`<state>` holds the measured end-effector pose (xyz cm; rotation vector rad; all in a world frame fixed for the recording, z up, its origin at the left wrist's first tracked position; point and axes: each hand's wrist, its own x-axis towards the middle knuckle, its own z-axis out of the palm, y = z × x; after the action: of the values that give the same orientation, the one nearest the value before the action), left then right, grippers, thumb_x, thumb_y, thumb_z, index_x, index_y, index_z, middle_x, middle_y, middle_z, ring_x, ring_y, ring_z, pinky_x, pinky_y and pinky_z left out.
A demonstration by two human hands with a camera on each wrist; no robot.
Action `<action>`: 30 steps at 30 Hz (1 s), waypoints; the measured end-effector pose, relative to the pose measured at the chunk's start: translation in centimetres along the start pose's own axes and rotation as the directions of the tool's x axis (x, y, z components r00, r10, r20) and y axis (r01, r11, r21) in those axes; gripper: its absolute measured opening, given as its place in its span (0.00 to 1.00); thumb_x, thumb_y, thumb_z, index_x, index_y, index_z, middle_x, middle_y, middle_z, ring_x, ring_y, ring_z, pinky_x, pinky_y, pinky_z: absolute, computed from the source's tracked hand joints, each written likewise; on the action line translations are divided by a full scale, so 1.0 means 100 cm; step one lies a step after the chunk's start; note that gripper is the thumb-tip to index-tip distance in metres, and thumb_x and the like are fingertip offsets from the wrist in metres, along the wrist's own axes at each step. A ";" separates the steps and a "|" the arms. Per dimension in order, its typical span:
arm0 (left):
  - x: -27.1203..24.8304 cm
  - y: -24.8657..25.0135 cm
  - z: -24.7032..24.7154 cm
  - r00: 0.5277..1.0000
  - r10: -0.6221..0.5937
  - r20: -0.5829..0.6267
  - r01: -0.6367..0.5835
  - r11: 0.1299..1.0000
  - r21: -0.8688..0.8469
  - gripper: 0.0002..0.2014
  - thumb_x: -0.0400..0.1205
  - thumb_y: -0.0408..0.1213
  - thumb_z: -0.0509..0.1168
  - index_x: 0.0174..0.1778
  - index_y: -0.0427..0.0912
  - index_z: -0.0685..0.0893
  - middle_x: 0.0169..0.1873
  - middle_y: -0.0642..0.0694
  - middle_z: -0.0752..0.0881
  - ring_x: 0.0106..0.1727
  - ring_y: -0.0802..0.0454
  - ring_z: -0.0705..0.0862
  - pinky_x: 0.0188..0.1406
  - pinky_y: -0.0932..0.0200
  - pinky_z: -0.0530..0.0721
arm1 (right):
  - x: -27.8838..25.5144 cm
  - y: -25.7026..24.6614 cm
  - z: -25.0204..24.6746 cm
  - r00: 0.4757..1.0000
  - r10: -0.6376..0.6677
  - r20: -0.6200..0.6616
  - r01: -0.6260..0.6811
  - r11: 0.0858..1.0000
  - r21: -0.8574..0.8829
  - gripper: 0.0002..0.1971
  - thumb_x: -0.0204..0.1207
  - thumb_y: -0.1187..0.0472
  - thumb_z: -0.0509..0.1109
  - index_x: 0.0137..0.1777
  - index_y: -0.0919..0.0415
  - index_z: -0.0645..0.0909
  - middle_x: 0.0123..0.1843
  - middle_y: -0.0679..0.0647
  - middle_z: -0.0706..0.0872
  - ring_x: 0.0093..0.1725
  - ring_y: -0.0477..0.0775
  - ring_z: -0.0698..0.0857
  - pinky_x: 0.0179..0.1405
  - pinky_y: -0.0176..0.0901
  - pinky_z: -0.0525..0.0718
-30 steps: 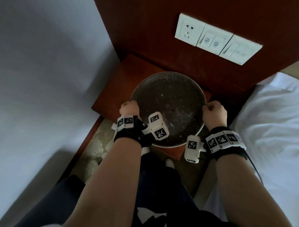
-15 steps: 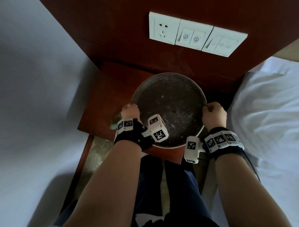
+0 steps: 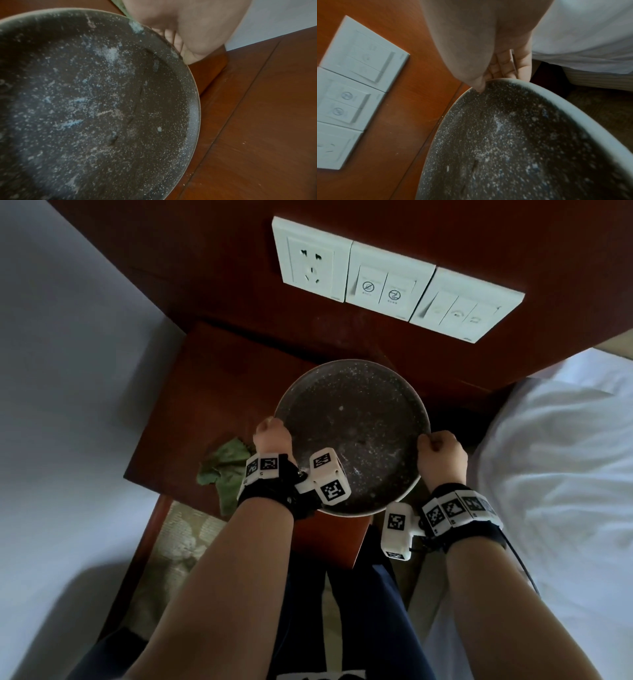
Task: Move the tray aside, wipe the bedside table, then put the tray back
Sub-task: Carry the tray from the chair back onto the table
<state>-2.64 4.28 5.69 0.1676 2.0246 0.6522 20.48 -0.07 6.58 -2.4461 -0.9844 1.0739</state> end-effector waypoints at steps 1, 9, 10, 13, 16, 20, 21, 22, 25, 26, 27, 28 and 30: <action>0.002 0.001 0.003 1.000 -0.003 -0.017 0.004 0.999 0.041 0.20 0.88 0.30 0.48 0.76 0.32 0.66 0.77 0.35 0.68 0.78 0.39 0.68 0.71 0.52 0.75 | 0.005 0.001 0.003 1.000 0.004 0.013 -0.004 1.000 -0.002 0.17 0.81 0.56 0.61 0.64 0.65 0.78 0.62 0.63 0.83 0.61 0.64 0.81 0.57 0.50 0.78; 0.023 -0.011 0.025 0.997 -0.070 0.013 0.070 0.998 0.007 0.20 0.87 0.36 0.50 0.75 0.41 0.72 0.75 0.37 0.72 0.73 0.38 0.74 0.62 0.52 0.76 | 0.037 0.010 0.027 0.998 0.022 0.067 -0.019 0.999 -0.047 0.17 0.81 0.56 0.60 0.63 0.66 0.78 0.62 0.65 0.83 0.61 0.66 0.80 0.59 0.52 0.78; 0.027 -0.016 0.028 0.998 -0.056 0.026 0.056 0.998 -0.007 0.20 0.86 0.37 0.51 0.74 0.41 0.72 0.75 0.37 0.72 0.73 0.37 0.75 0.65 0.49 0.77 | 0.041 0.012 0.030 0.997 0.022 0.070 -0.019 0.998 -0.052 0.17 0.81 0.56 0.60 0.63 0.66 0.78 0.62 0.65 0.83 0.61 0.66 0.80 0.59 0.52 0.77; 0.032 -0.024 0.037 0.998 -0.007 0.069 0.010 0.999 -0.039 0.21 0.86 0.35 0.53 0.76 0.35 0.69 0.75 0.35 0.72 0.76 0.37 0.71 0.75 0.45 0.72 | 0.049 0.017 0.037 0.997 0.026 0.078 -0.021 0.997 -0.072 0.17 0.81 0.56 0.59 0.63 0.65 0.78 0.62 0.66 0.82 0.62 0.67 0.79 0.61 0.53 0.77; 0.033 -0.025 0.044 0.998 0.008 0.066 -0.005 0.999 -0.052 0.22 0.86 0.35 0.53 0.77 0.37 0.67 0.76 0.36 0.71 0.77 0.38 0.70 0.77 0.46 0.71 | 0.056 0.023 0.043 0.996 0.031 0.086 -0.024 0.996 -0.084 0.17 0.81 0.56 0.59 0.63 0.66 0.79 0.61 0.66 0.82 0.61 0.67 0.79 0.60 0.51 0.76; 0.036 -0.027 0.048 0.999 0.020 0.046 -0.018 0.999 -0.043 0.22 0.87 0.36 0.52 0.78 0.39 0.64 0.77 0.38 0.70 0.78 0.40 0.69 0.76 0.49 0.69 | 0.061 0.029 0.051 0.995 0.030 0.093 -0.020 0.995 -0.100 0.16 0.80 0.57 0.59 0.60 0.67 0.80 0.60 0.67 0.82 0.59 0.67 0.80 0.56 0.48 0.76; 0.036 -0.027 0.049 0.999 0.030 0.038 -0.029 0.999 -0.037 0.22 0.87 0.36 0.51 0.79 0.39 0.63 0.77 0.38 0.69 0.78 0.40 0.69 0.77 0.49 0.69 | 0.062 0.031 0.052 0.995 0.033 0.096 -0.023 0.994 -0.103 0.16 0.80 0.57 0.59 0.60 0.67 0.80 0.60 0.66 0.83 0.59 0.67 0.80 0.56 0.49 0.76; 0.036 -0.027 0.050 0.999 0.028 0.032 -0.027 0.999 -0.038 0.22 0.87 0.36 0.51 0.79 0.41 0.63 0.77 0.39 0.69 0.78 0.41 0.69 0.77 0.49 0.69 | 0.062 0.032 0.053 0.995 0.035 0.098 -0.025 0.994 -0.103 0.16 0.80 0.57 0.59 0.59 0.67 0.80 0.59 0.66 0.83 0.59 0.67 0.80 0.57 0.50 0.76; 0.038 -0.026 0.053 0.999 -0.021 0.032 0.022 0.998 -0.055 0.23 0.88 0.38 0.48 0.81 0.46 0.60 0.79 0.43 0.67 0.78 0.42 0.69 0.78 0.49 0.68 | 0.065 0.035 0.055 0.994 0.037 0.099 -0.028 0.995 -0.096 0.15 0.79 0.58 0.59 0.58 0.67 0.80 0.58 0.65 0.83 0.59 0.66 0.80 0.60 0.54 0.78; 0.038 -0.026 0.053 0.999 -0.028 0.030 0.029 0.998 -0.052 0.23 0.88 0.38 0.48 0.81 0.47 0.60 0.79 0.44 0.67 0.78 0.42 0.68 0.78 0.49 0.68 | 0.065 0.036 0.055 0.995 0.038 0.095 -0.029 0.995 -0.095 0.15 0.79 0.58 0.58 0.57 0.67 0.80 0.58 0.65 0.83 0.59 0.66 0.80 0.60 0.55 0.78; 0.038 -0.027 0.053 0.999 -0.026 0.025 0.027 0.998 -0.058 0.23 0.87 0.39 0.49 0.81 0.49 0.60 0.79 0.44 0.67 0.78 0.42 0.69 0.78 0.48 0.68 | 0.065 0.036 0.056 0.995 0.040 0.091 -0.031 0.995 -0.096 0.15 0.79 0.59 0.58 0.57 0.67 0.80 0.58 0.65 0.83 0.59 0.66 0.80 0.61 0.55 0.79; 0.037 -0.027 0.054 0.999 -0.026 0.021 0.028 0.997 -0.069 0.24 0.87 0.40 0.50 0.81 0.50 0.60 0.78 0.43 0.68 0.77 0.41 0.69 0.78 0.46 0.69 | 0.065 0.036 0.056 0.995 0.046 0.090 -0.037 0.995 -0.095 0.15 0.79 0.58 0.59 0.58 0.66 0.80 0.58 0.65 0.83 0.59 0.66 0.80 0.61 0.56 0.79; 0.035 -0.027 0.054 1.000 -0.021 0.017 0.023 0.997 -0.076 0.24 0.87 0.40 0.51 0.81 0.50 0.60 0.78 0.42 0.69 0.77 0.41 0.70 0.78 0.45 0.69 | 0.066 0.036 0.057 0.994 0.053 0.094 -0.044 0.995 -0.093 0.15 0.79 0.58 0.59 0.59 0.66 0.80 0.59 0.65 0.83 0.59 0.66 0.80 0.62 0.57 0.79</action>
<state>0.45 5.39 -0.49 0.1052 1.9802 0.7108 21.18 1.81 -2.65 -2.5239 -1.0293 1.1978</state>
